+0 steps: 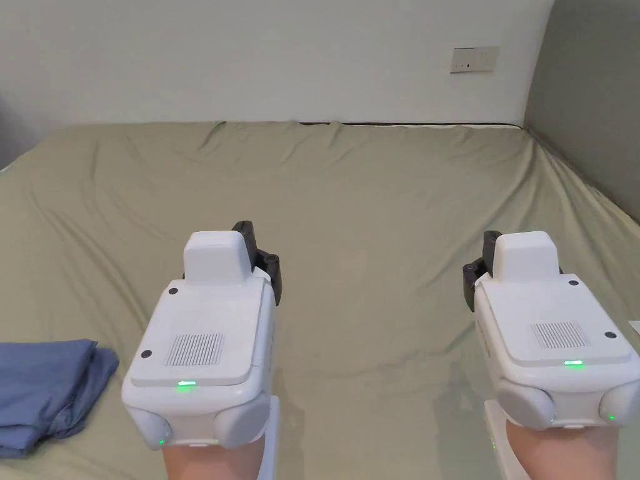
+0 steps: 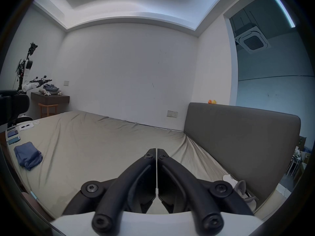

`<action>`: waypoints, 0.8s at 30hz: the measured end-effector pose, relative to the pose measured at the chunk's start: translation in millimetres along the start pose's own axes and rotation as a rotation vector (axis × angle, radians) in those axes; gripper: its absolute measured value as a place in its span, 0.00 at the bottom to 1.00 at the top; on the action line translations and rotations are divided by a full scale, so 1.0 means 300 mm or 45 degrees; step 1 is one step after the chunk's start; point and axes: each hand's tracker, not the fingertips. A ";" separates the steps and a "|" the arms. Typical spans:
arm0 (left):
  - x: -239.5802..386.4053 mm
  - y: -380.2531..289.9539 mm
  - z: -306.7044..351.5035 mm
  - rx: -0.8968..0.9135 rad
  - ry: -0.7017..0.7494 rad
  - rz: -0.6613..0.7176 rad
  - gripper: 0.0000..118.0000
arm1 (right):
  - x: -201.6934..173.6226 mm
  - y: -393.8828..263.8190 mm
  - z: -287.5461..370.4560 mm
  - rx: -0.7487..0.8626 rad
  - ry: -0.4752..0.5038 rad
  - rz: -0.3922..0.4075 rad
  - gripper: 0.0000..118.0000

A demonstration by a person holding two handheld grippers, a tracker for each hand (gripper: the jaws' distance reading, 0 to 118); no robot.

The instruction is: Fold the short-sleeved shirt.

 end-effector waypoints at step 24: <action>-0.044 -0.010 -0.007 -0.059 -0.065 0.071 1.00 | 0.018 0.007 0.028 -0.176 0.082 -0.332 1.00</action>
